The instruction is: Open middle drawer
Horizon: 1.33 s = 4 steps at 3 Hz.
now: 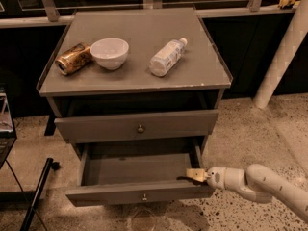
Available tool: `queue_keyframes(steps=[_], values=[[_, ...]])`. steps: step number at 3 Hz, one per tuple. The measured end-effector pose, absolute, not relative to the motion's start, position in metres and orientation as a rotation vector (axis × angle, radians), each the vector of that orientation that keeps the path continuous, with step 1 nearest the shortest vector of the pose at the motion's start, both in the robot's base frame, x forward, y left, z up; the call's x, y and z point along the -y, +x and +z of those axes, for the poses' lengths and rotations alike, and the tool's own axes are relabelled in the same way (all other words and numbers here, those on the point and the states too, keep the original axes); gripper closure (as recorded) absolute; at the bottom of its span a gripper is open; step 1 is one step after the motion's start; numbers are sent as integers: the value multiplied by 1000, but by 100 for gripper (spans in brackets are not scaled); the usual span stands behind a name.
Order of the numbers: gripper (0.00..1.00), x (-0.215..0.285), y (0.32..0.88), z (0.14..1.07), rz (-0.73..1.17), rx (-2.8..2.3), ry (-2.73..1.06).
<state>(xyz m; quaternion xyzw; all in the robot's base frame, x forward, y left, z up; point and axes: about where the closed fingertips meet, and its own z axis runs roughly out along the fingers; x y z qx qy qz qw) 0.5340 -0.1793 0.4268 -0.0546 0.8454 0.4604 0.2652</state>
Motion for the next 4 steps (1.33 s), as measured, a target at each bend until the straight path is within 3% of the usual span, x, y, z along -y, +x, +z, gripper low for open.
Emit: queue_keyframes(steps=[2,3,4], values=[[17,178,534,434,1234,-2263,-169],[0,171,529,461,1191,-2178,-258],[0,158,523,506,1121,-2058,-387]])
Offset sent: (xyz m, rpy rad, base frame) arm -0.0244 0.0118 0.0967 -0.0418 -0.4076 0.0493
